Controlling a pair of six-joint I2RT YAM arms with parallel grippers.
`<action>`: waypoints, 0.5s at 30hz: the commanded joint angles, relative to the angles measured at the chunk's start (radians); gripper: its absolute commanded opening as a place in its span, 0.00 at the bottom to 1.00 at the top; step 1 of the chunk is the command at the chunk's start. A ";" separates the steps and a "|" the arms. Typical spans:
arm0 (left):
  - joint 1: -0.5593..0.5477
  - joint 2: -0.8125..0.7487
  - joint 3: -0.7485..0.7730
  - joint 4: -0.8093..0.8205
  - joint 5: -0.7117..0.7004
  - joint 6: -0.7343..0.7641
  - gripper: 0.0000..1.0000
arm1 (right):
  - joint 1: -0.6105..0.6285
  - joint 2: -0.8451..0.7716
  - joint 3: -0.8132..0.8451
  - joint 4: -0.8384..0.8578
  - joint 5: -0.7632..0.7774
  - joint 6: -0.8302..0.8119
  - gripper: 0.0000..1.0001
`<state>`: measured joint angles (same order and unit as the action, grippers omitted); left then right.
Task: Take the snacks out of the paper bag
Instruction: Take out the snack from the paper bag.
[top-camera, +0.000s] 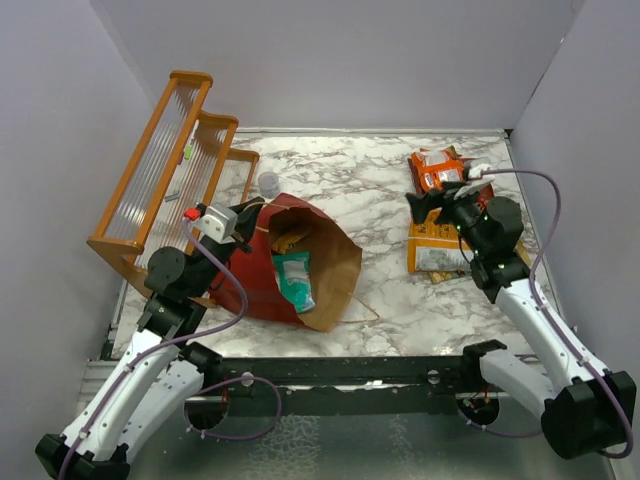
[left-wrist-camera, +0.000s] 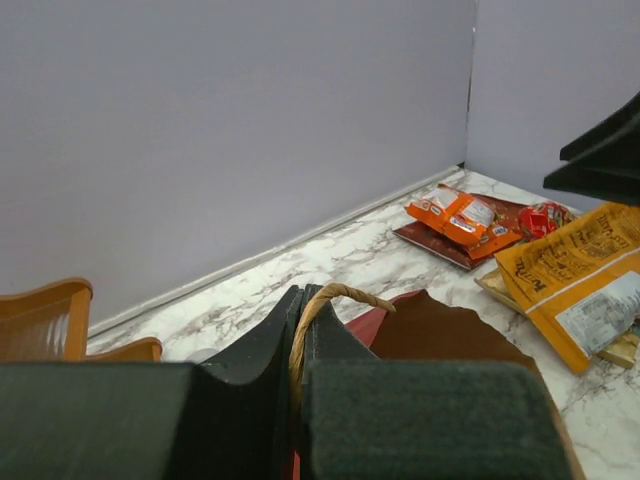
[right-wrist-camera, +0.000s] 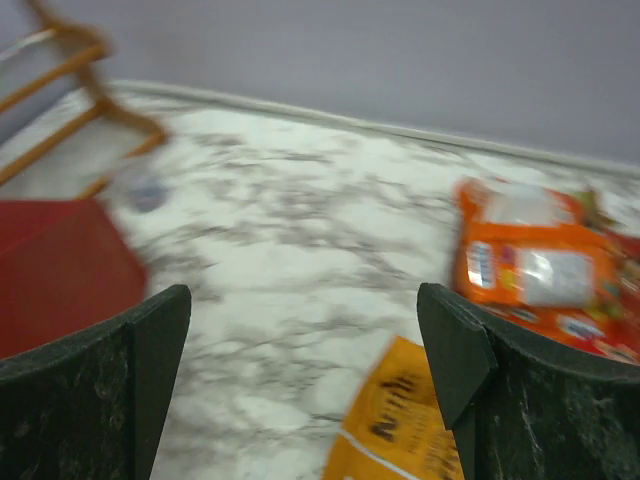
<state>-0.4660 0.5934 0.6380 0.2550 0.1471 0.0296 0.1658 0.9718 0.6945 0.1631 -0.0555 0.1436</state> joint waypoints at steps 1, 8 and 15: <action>0.004 -0.048 -0.025 0.072 -0.056 0.036 0.00 | 0.116 -0.075 -0.060 0.140 -0.537 -0.127 0.94; 0.003 -0.052 -0.065 0.056 -0.032 0.038 0.00 | 0.337 -0.141 -0.107 0.128 -0.779 -0.358 0.92; 0.003 -0.101 -0.097 0.076 -0.099 0.043 0.00 | 0.555 -0.066 -0.065 -0.035 -0.824 -0.774 0.72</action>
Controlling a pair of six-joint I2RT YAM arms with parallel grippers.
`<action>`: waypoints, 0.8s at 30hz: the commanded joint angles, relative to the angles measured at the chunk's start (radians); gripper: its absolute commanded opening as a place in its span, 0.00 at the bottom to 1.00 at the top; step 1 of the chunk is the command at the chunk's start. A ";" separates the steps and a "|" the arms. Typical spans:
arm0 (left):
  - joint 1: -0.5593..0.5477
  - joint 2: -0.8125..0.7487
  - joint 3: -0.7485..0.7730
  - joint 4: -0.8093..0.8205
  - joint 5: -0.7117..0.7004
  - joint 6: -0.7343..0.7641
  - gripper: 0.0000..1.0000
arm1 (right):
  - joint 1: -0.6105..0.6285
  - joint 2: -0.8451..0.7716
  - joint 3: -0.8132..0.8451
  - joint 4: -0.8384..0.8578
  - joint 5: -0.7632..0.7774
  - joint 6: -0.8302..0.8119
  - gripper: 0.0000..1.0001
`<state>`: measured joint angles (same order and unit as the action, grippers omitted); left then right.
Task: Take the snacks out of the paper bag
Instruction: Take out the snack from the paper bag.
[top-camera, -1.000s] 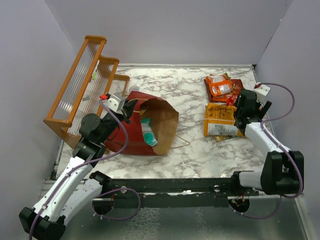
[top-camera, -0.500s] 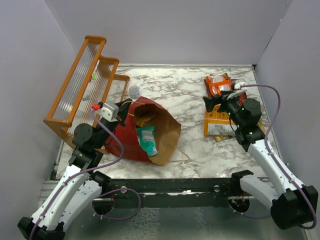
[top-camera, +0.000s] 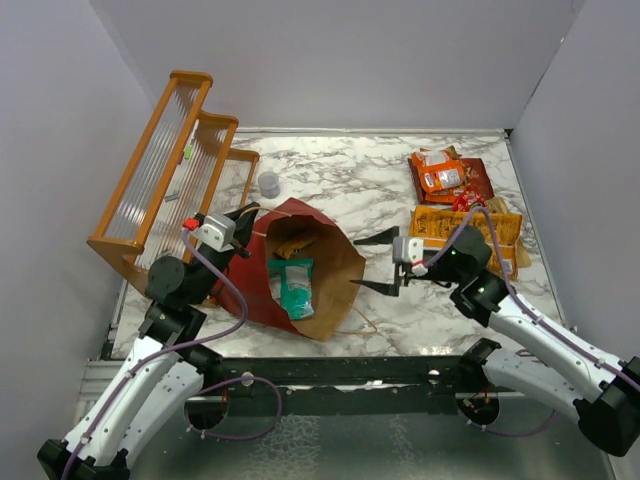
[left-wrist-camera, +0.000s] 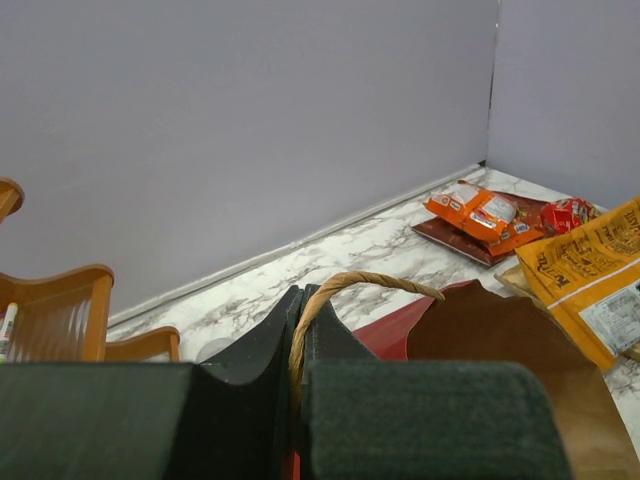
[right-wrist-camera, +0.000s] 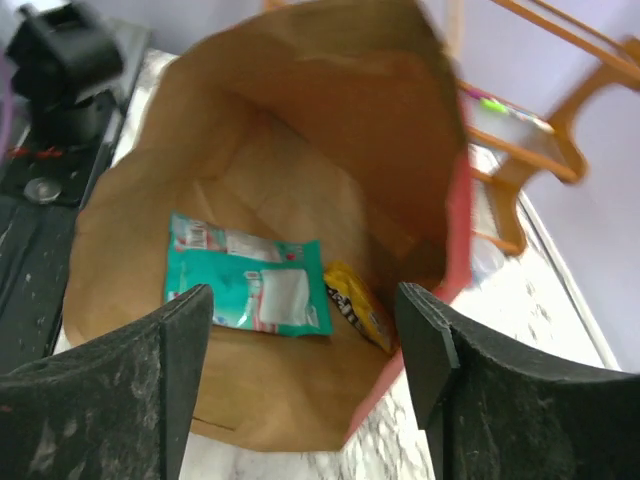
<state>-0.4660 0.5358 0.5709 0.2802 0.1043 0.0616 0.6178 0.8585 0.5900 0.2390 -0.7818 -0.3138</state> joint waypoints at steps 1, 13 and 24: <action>0.003 -0.056 -0.040 0.056 -0.058 0.008 0.00 | 0.144 0.070 0.049 -0.117 -0.053 -0.351 0.72; 0.002 -0.111 -0.089 0.075 -0.007 -0.021 0.00 | 0.390 0.449 0.175 -0.215 0.350 -0.628 0.74; 0.004 -0.052 -0.074 0.088 0.033 -0.019 0.00 | 0.475 0.552 0.152 -0.227 0.405 -0.711 0.77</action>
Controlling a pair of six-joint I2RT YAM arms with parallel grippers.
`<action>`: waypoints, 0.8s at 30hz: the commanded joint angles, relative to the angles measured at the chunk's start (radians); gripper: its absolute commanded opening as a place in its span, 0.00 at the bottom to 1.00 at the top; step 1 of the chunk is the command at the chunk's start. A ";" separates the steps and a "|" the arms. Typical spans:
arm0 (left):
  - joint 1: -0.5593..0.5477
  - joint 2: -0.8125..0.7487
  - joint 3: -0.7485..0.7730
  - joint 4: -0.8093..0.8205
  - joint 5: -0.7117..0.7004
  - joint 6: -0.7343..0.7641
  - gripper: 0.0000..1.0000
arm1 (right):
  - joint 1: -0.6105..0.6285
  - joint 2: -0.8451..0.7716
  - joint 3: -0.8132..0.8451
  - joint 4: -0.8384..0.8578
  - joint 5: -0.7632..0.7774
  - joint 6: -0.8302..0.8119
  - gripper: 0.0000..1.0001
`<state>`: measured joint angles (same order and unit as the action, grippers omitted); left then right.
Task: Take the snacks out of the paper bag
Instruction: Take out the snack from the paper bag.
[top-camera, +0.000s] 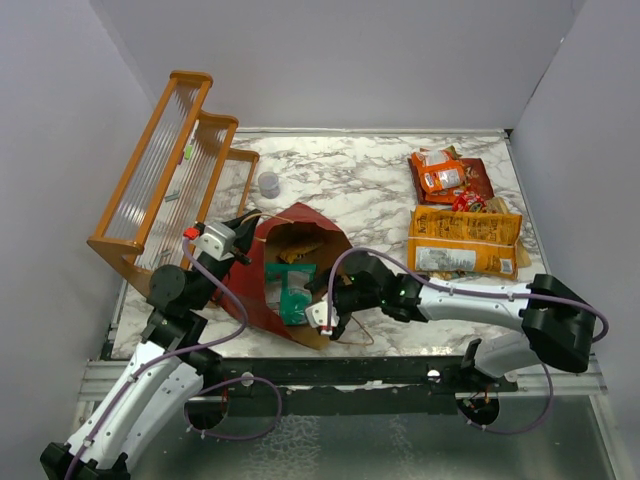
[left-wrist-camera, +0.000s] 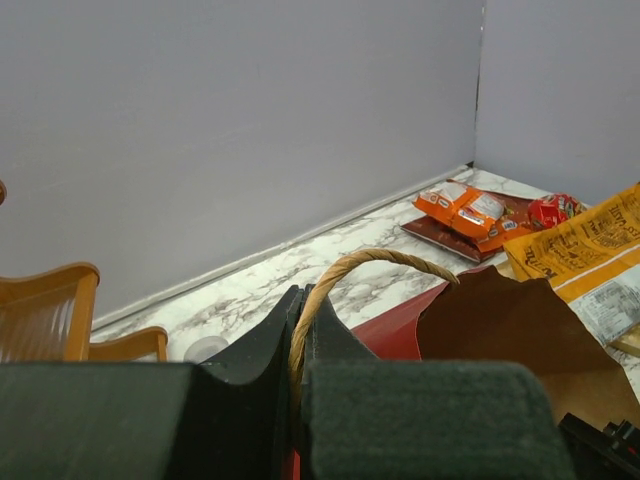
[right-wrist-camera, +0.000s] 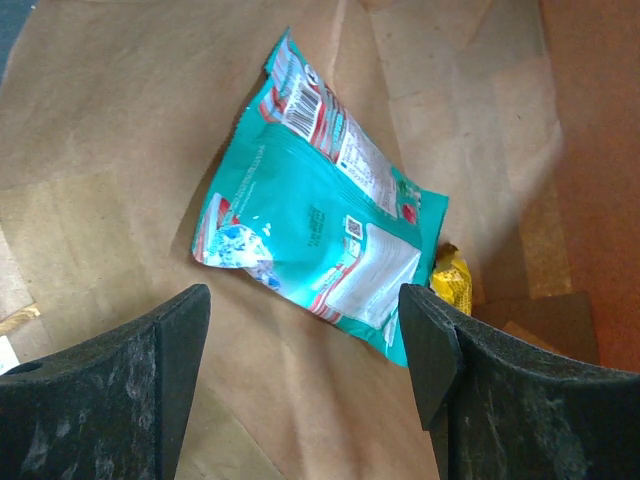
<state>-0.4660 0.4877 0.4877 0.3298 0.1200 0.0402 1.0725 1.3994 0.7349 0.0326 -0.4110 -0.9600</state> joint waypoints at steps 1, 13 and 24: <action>0.004 -0.005 0.006 0.038 0.016 0.004 0.00 | 0.027 0.014 0.003 -0.027 0.045 -0.081 0.77; 0.008 0.002 0.014 0.034 0.007 0.020 0.00 | 0.118 0.097 -0.014 0.035 0.128 -0.223 0.77; 0.015 0.002 0.021 0.026 -0.003 0.016 0.00 | 0.191 0.213 -0.145 0.516 0.235 -0.348 0.74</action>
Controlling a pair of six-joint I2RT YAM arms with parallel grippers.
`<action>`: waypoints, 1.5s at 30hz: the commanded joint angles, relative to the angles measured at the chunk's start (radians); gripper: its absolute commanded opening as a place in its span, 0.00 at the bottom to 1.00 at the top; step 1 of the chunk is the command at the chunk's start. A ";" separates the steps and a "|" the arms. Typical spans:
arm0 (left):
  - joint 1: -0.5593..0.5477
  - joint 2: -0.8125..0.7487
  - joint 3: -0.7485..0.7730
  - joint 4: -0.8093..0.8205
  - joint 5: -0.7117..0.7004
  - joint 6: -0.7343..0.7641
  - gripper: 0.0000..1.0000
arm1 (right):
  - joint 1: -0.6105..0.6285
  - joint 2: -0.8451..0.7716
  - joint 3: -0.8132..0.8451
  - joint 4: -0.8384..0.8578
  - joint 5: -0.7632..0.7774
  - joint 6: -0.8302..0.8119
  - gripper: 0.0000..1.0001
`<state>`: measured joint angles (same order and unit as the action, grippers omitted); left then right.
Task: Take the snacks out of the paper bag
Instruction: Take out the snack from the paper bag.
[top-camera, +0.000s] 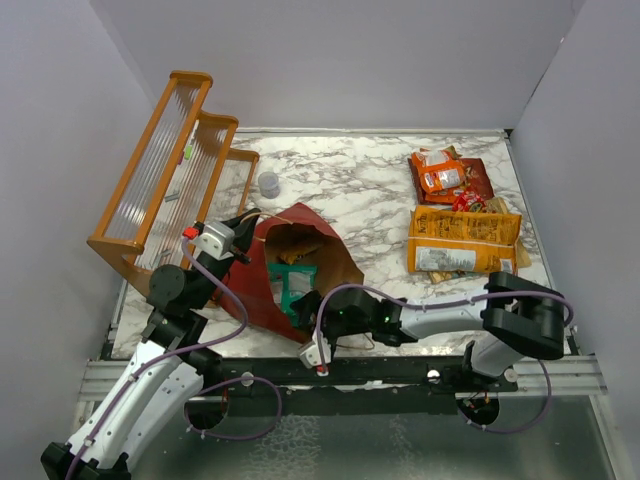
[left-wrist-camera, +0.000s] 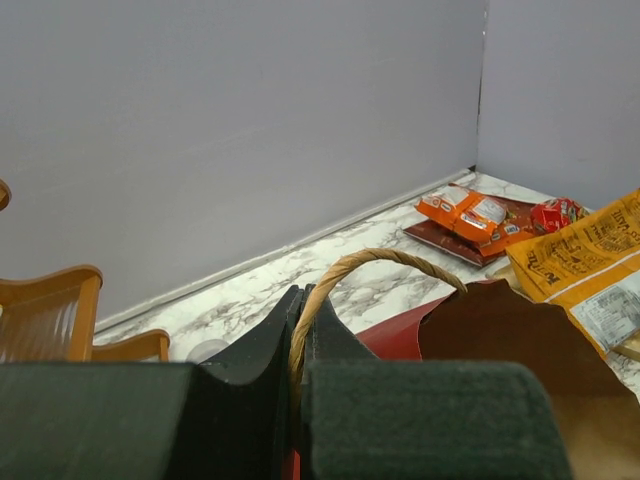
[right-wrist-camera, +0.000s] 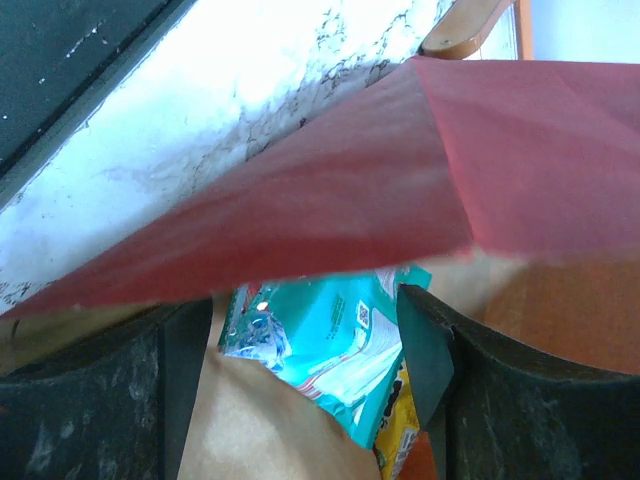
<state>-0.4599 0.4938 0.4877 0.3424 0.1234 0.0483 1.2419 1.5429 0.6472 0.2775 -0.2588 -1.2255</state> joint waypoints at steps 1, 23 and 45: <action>0.009 -0.004 0.019 0.014 -0.007 0.008 0.00 | 0.023 0.085 -0.067 0.317 0.095 -0.093 0.73; 0.013 0.000 0.022 0.008 0.070 0.021 0.00 | 0.029 0.066 -0.004 0.444 0.294 0.023 0.01; 0.014 0.050 0.036 0.007 0.091 -0.043 0.00 | -0.043 -0.457 0.088 0.077 0.277 0.612 0.01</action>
<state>-0.4526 0.5320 0.4934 0.3279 0.2020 0.0330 1.2064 1.1759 0.7025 0.3508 -0.0483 -0.7429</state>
